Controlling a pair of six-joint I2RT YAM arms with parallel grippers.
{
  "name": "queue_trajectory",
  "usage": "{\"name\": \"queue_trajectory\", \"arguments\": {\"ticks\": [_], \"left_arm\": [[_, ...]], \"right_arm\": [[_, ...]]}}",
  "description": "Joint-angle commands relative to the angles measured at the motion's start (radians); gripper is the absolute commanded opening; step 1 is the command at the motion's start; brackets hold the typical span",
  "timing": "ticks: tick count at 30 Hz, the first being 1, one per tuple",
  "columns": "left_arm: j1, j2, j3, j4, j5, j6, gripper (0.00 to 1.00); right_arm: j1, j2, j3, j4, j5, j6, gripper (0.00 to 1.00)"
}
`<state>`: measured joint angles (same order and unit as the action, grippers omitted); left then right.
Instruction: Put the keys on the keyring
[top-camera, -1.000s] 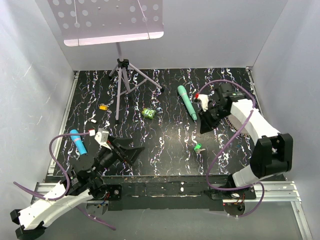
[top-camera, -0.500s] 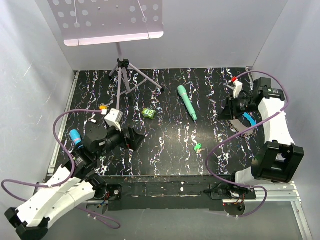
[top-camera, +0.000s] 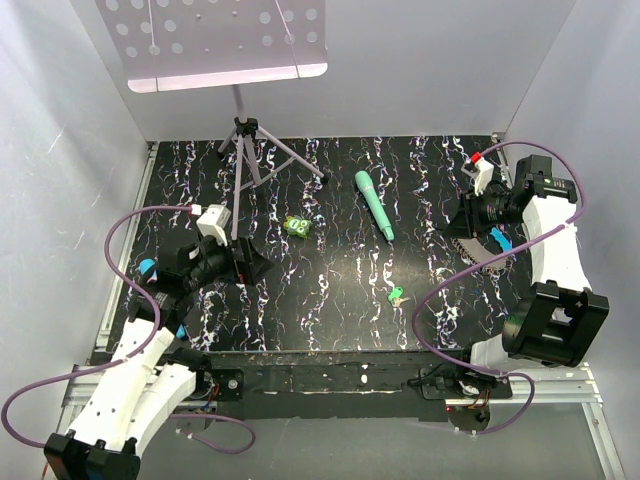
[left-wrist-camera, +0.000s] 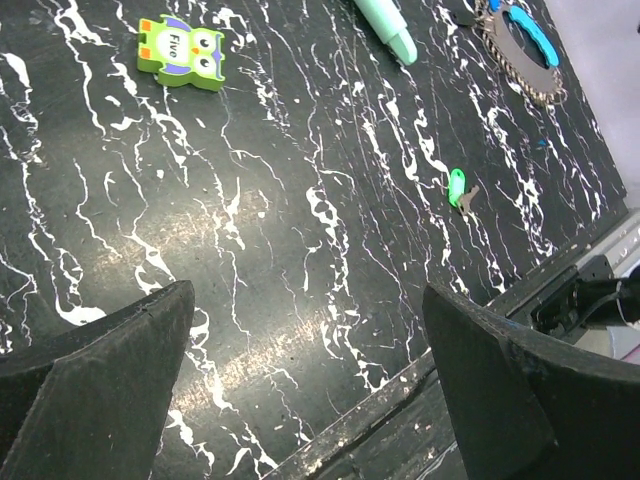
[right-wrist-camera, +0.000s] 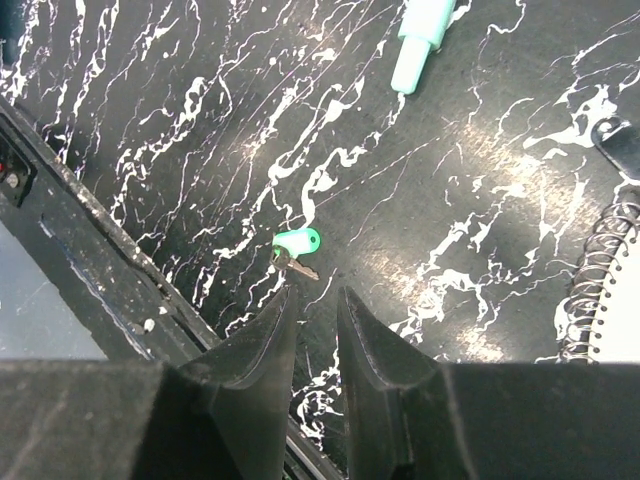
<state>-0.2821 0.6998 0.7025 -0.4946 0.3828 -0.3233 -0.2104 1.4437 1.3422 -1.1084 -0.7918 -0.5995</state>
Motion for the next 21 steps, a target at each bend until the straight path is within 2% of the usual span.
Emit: {"name": "queue_trajectory", "arguments": {"ticks": [1, 15, 21], "left_arm": [[0.006, 0.0, 0.002, 0.027, 0.062, 0.044, 0.98], [0.008, 0.101, 0.015, 0.071, -0.035, 0.122, 0.98], [0.017, 0.083, 0.009, 0.074, -0.048, 0.127, 0.98]], "right_arm": [[-0.006, 0.013, 0.023, 0.064, -0.004, -0.003, 0.31], [-0.007, 0.133, 0.008, 0.183, 0.157, -0.138, 0.31], [-0.007, 0.271, 0.115, 0.191, 0.273, -0.132, 0.3]]}}
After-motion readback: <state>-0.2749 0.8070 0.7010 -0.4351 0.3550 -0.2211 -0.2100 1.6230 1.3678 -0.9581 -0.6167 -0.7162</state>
